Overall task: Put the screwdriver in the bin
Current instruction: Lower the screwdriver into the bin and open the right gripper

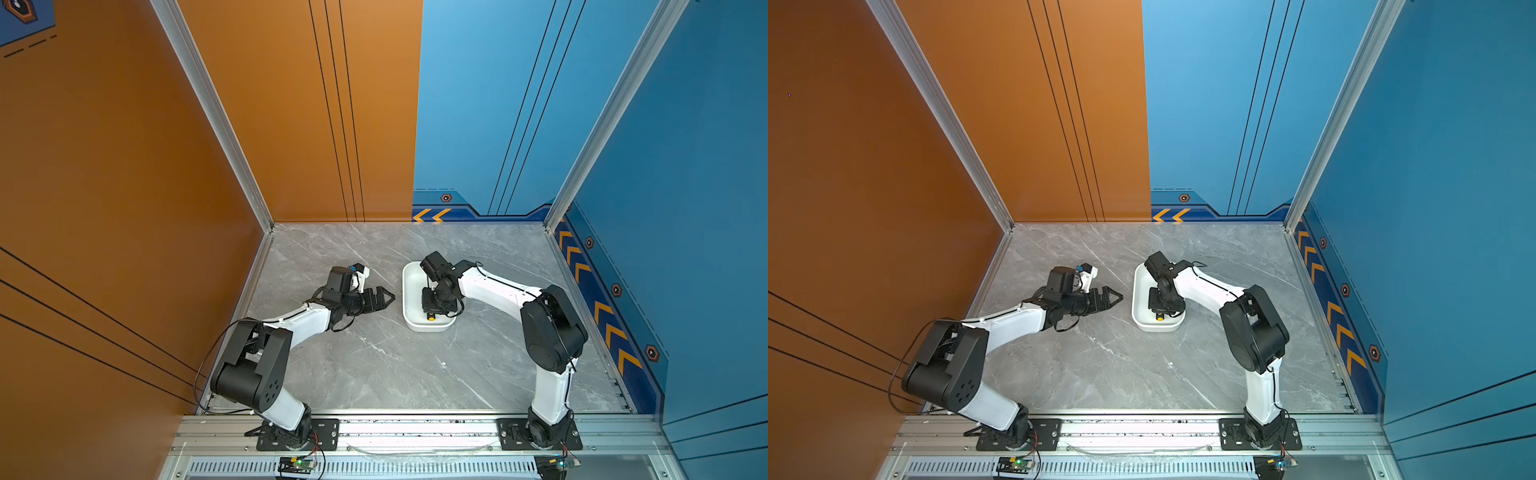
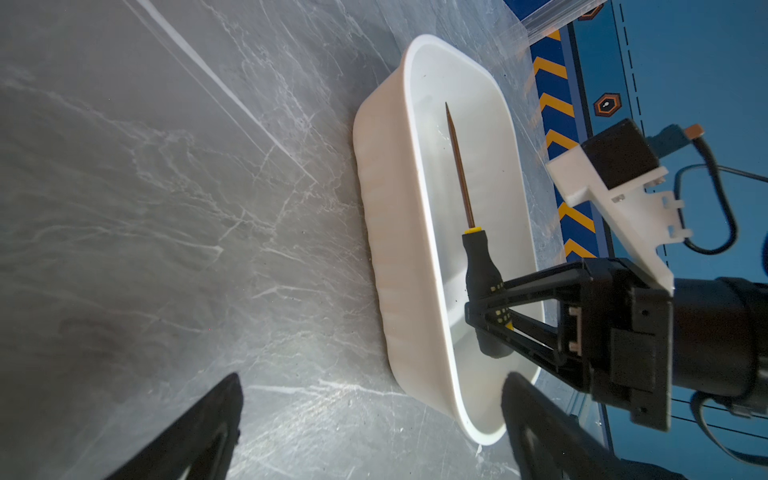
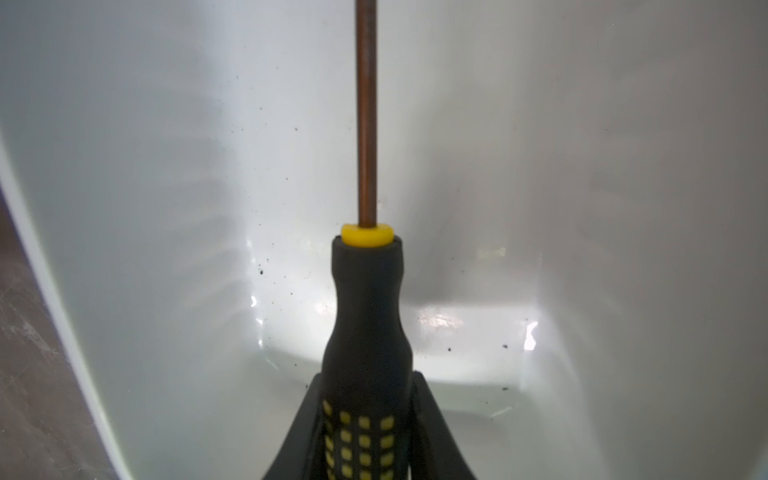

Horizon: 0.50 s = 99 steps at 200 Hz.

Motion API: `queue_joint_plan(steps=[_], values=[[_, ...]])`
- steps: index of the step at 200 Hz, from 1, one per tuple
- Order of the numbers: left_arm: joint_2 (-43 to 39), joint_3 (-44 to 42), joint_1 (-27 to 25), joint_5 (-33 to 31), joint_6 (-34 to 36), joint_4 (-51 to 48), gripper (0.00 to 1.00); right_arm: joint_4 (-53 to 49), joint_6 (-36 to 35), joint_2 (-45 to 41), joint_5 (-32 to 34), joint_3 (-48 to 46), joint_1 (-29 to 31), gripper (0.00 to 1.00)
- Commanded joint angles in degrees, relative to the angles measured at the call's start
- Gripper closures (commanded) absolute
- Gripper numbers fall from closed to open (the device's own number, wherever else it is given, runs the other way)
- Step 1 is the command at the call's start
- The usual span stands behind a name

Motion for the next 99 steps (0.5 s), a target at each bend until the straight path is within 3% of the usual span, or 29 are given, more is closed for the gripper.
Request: queue_joint_plan(steps=[1, 69, 99], values=[[0.7, 0.4, 0.5, 1.7, 1.4, -1.1, 0.02, 0.0, 1.2, 1.4, 1.4, 2.2, 0.2, 1.00], [1.0, 0.2, 0.8, 1.6, 1.4, -1.3, 0.02, 0.0, 0.7, 4.7, 0.5, 3.7, -0.7, 0.94], [1.3, 0.3, 0.9, 1.8, 1.4, -1.2, 0.02, 0.0, 0.4, 5.5, 0.1, 4.1, -0.9, 0.82]])
